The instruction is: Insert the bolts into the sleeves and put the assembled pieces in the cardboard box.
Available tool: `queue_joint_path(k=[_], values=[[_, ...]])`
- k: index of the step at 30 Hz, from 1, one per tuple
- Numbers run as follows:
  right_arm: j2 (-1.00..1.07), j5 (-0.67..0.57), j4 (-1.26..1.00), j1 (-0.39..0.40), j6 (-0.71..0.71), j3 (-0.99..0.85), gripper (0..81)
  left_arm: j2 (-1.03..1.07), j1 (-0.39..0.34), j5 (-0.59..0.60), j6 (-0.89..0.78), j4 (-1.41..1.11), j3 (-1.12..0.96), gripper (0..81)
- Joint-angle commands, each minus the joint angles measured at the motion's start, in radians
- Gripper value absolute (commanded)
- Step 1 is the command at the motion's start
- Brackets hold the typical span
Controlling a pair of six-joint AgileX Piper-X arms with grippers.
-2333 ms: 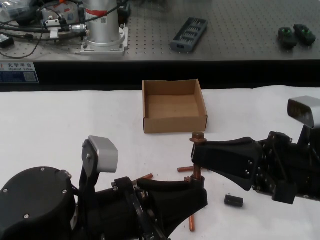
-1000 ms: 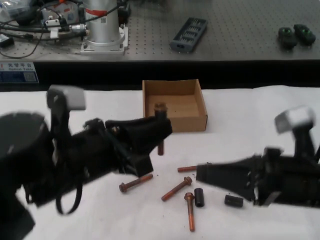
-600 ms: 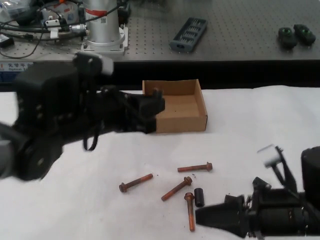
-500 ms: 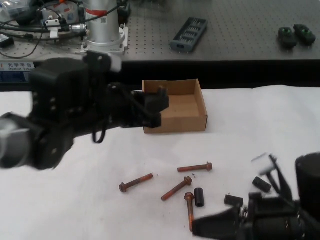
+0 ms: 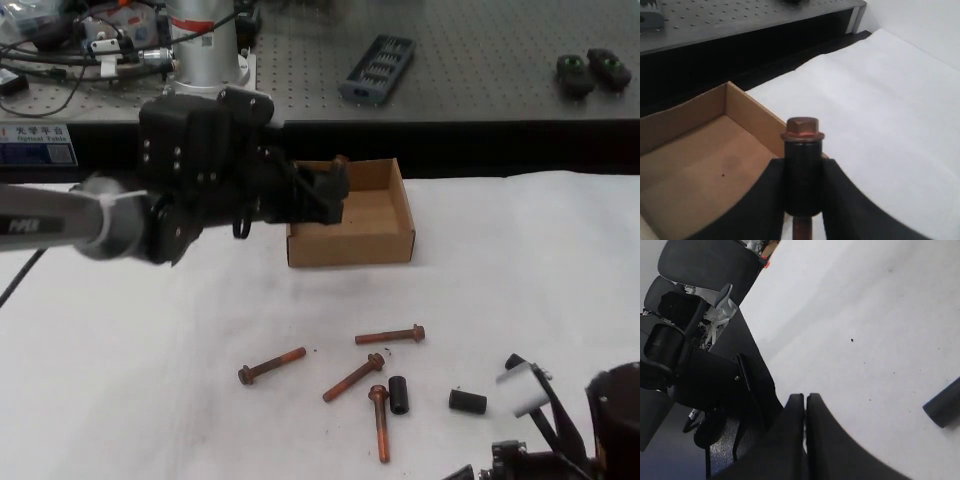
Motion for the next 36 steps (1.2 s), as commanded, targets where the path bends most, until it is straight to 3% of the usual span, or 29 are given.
queue_joint_path(k=[1,9,22,26,30,36], values=[[-0.041,0.042,-0.035,0.025,0.036,0.022,2.4,0.027,0.015,-0.009,0.051,0.027,-0.077,0.6],[-0.060,0.087,-0.040,0.071,0.045,0.035,2.4,0.121,0.017,-0.037,0.154,0.172,-0.228,0.6],[-0.060,0.102,-0.040,0.083,0.059,0.035,2.4,0.179,0.017,-0.107,0.238,0.248,-0.259,0.0],[-0.060,0.102,-0.040,0.083,0.059,0.035,2.4,0.179,0.015,-0.125,0.253,0.248,-0.259,16.1],[-0.060,0.102,-0.040,0.083,0.059,0.035,2.4,0.179,0.015,-0.130,0.253,0.248,-0.259,42.1],[-0.060,0.102,-0.040,0.083,0.059,0.035,2.4,0.166,0.015,-0.130,0.251,0.255,-0.259,42.8]])
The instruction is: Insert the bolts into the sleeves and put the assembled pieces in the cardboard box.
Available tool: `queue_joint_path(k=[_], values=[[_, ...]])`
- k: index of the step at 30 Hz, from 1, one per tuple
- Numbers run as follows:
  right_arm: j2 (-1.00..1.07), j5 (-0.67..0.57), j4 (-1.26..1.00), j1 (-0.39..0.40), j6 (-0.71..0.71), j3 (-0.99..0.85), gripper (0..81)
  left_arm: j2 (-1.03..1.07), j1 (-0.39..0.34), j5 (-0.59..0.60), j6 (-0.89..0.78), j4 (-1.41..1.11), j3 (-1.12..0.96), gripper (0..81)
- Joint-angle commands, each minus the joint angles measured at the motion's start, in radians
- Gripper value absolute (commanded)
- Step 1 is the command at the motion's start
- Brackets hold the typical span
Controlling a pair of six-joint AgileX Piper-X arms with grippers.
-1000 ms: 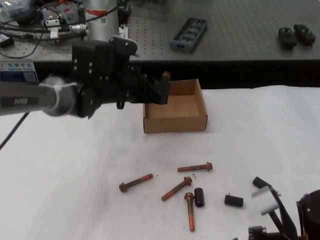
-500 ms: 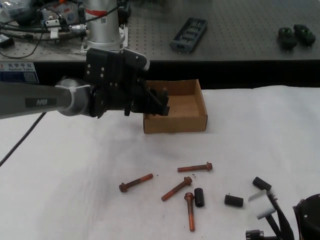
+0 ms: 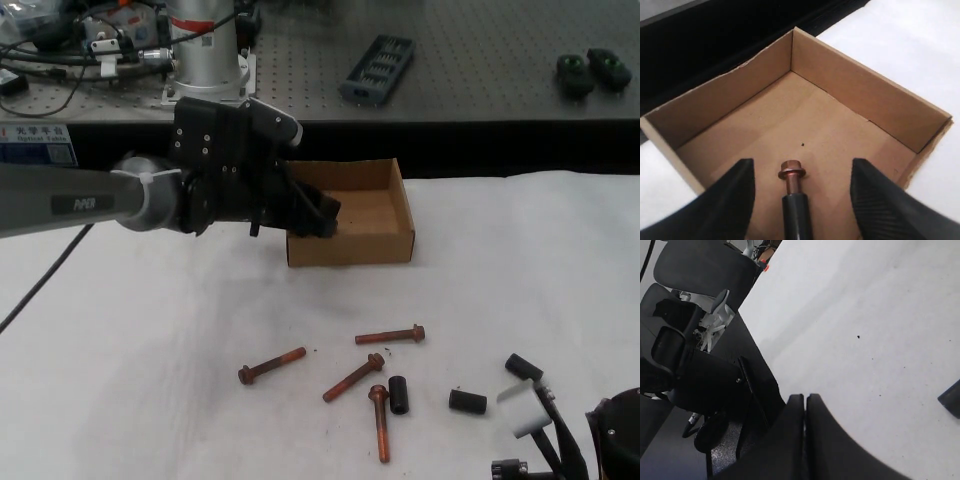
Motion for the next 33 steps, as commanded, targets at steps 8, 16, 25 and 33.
queue_joint_path(k=[8,16,25,33], values=[[-0.012,-0.002,-0.027,-0.008,0.001,-0.007,2.4,-0.153,-0.004,-0.012,0.039,0.175,-0.013,37.3],[-0.012,-0.040,-0.041,-0.113,-0.036,-0.078,2.4,-0.314,-0.004,0.005,0.139,0.439,-0.011,37.3],[-0.021,-0.085,0.040,-0.244,-0.168,-0.198,2.4,-0.525,-0.004,0.016,0.142,0.431,0.162,36.8],[-0.120,0.047,0.535,-0.292,-0.505,-0.344,2.9,-0.718,-0.004,0.007,0.094,0.323,0.467,36.8]])
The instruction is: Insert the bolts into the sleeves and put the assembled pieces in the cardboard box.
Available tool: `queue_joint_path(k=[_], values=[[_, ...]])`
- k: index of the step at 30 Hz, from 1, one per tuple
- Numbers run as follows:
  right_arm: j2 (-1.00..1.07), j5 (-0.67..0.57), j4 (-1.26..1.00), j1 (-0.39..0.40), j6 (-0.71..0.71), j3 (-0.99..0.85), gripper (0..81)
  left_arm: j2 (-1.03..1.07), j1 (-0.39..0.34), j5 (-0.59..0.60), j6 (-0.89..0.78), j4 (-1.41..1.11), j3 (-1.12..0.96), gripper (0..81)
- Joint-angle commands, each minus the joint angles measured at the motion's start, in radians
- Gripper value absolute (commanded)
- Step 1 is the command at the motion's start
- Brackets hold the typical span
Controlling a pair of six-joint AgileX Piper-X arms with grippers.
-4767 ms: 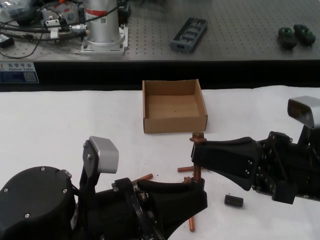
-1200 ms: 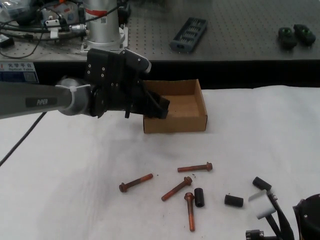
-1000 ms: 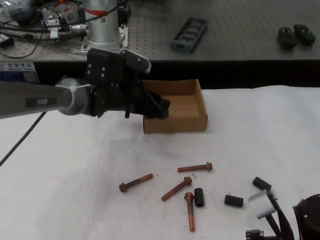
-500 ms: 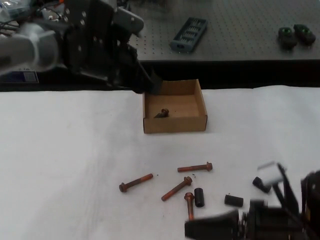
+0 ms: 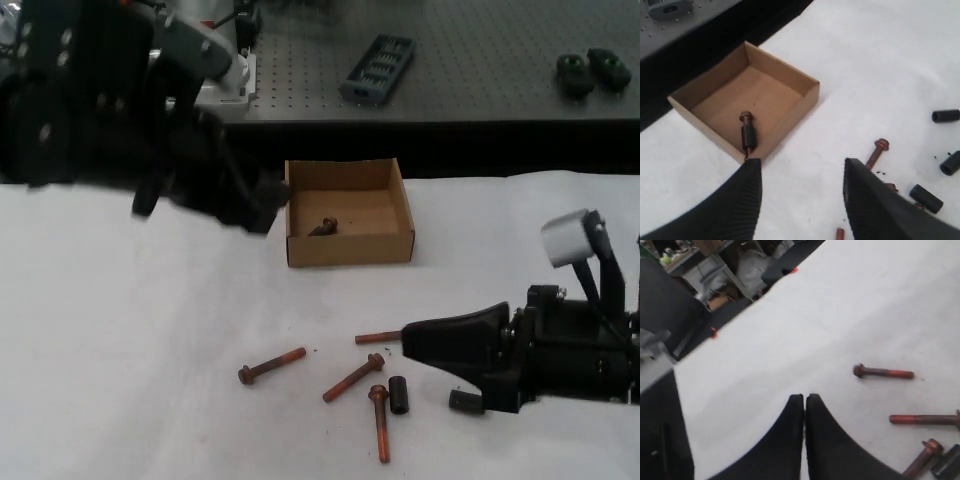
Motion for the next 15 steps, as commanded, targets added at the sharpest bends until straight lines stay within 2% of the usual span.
queue_joint_path(k=[1,7,10,15], values=[[-0.051,0.090,0.163,-0.007,-0.162,-0.058,2.9,-0.041,-0.004,0.000,-0.038,-0.039,0.048,36.8],[-0.128,0.139,0.231,-0.007,-0.189,-0.118,2.9,-0.147,-0.004,0.000,-0.076,-0.195,0.203,34.2],[-0.168,0.181,0.263,-0.007,-0.198,-0.119,2.9,-0.207,-0.004,0.000,-0.081,-0.205,0.241,30.7],[-0.225,0.198,0.324,-0.007,-0.198,-0.119,2.9,-0.324,-0.004,0.001,-0.109,-0.207,0.275,30.5]])
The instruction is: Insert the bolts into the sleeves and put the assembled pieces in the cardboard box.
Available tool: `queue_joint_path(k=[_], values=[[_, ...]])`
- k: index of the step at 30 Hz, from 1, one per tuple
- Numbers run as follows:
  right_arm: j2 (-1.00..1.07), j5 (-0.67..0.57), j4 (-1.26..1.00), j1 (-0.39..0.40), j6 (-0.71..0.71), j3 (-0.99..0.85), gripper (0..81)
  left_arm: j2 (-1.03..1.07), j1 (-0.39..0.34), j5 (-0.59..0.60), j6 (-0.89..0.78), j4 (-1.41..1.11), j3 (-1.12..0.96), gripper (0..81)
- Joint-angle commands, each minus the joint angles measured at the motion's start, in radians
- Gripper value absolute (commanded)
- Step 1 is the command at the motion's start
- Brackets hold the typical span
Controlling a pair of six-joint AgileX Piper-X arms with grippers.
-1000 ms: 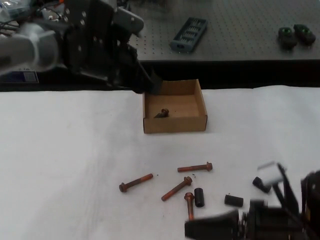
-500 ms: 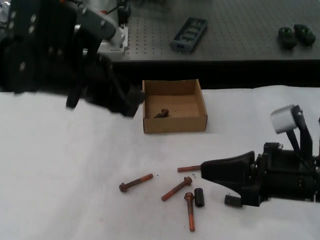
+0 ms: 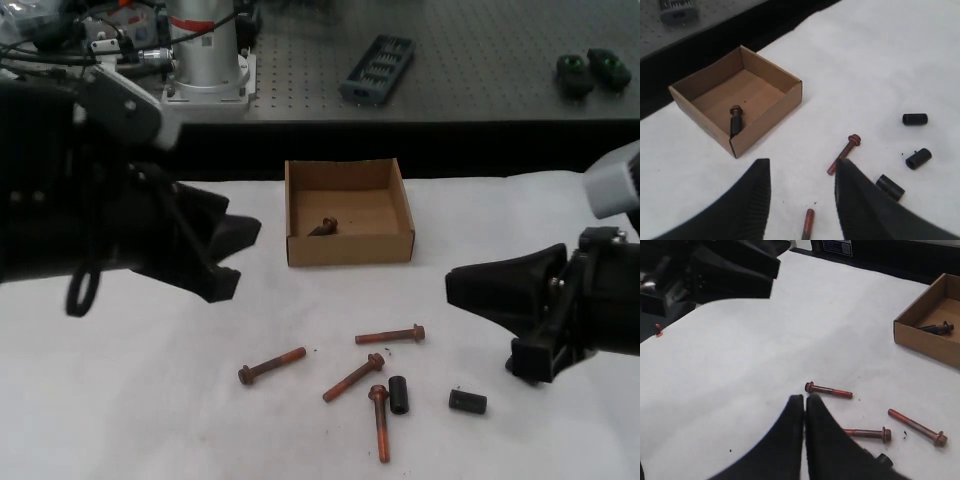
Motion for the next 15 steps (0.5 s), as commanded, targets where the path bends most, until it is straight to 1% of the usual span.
queue_joint_path(k=[1,5,9,14,15], values=[[-0.043,0.026,0.036,-0.004,-0.009,-0.011,2.9,-0.028,-0.004,0.001,-0.016,-0.021,0.000,30.6],[-0.068,0.054,0.046,-0.005,-0.009,-0.011,2.9,-0.128,-0.004,0.001,-0.040,-0.013,0.003,30.6],[-0.073,0.065,0.046,-0.005,0.040,-0.011,2.9,-0.220,-0.004,0.001,-0.060,0.003,0.025,30.6],[-0.073,0.065,0.049,-0.005,0.059,-0.011,2.9,-0.313,-0.004,-0.018,-0.089,0.014,0.114,30.6],[-0.073,0.065,0.047,-0.003,0.057,-0.011,4.0,-0.327,-0.004,-0.022,-0.092,0.014,0.132,30.6]])
